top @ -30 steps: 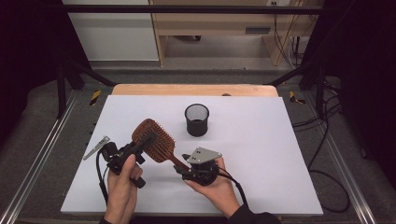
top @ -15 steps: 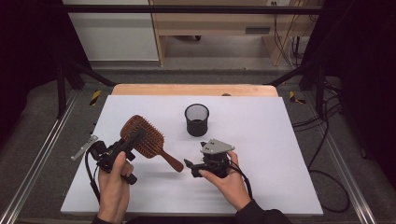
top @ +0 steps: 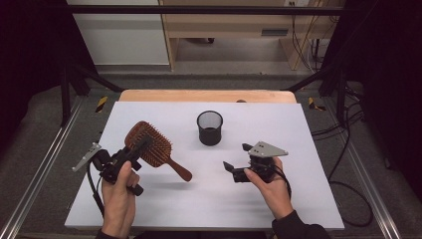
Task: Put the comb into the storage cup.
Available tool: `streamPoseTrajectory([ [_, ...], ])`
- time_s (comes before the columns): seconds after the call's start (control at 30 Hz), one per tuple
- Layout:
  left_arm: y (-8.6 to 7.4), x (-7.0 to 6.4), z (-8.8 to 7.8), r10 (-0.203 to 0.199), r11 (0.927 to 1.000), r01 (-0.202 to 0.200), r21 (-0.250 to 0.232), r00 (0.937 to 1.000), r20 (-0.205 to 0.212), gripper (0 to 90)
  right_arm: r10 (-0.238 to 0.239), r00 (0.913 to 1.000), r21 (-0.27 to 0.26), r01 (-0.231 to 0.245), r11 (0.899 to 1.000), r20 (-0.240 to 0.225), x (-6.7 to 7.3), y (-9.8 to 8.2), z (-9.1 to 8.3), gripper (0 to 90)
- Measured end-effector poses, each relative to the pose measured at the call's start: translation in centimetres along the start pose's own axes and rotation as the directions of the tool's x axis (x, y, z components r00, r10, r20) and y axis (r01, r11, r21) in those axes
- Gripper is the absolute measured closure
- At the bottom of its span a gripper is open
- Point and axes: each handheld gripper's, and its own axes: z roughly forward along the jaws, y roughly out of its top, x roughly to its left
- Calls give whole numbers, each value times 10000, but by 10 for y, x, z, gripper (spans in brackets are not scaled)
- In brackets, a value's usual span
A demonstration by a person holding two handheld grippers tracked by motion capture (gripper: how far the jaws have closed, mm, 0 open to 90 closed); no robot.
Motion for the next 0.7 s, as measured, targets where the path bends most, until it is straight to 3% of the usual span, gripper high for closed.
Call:
streamPoseTrajectory([
  [0.13,-1,-2,1,162,9998,-162,80,9999,15,522,62,9986,-411,-40,9991,534,-8,-11,-13,75],
  [0.17,0,-2,2,288,9995,-288,148,9996,43,522,-68,9952,-511,119,9986,973,-10,-17,-18,58],
  [0.27,2,-3,7,648,9975,-655,278,9976,239,522,-139,9915,-600,218,9980,1293,-11,-24,-21,52],
  [0.37,2,-6,8,576,9978,-589,314,9975,417,522,-156,9916,-435,214,9988,1285,-15,-31,-26,53],
  [0.43,3,-8,9,766,9963,-781,360,9962,408,521,-61,9909,-493,129,9987,1347,-19,-34,-32,59],
  [0.47,3,-9,8,854,9954,-868,394,9957,367,521,264,9897,-690,-168,9975,1409,-21,-37,-39,60],
  [0.5,3,-9,7,890,9951,-904,405,9955,337,521,264,9897,-690,-168,9975,1409,-21,-37,-39,60],
  [0.53,3,-9,7,850,9955,-863,401,9958,332,521,841,9859,-921,-713,9932,1446,-23,-44,-46,66],
  [0.6,3,-9,7,736,9963,-750,415,9967,333,521,1002,9845,-978,-866,9914,1440,-23,-47,-49,70],
  [0.7,7,-12,8,524,9982,-534,269,9980,362,521,751,9830,-840,-616,9946,1676,-25,-50,-52,67],
])
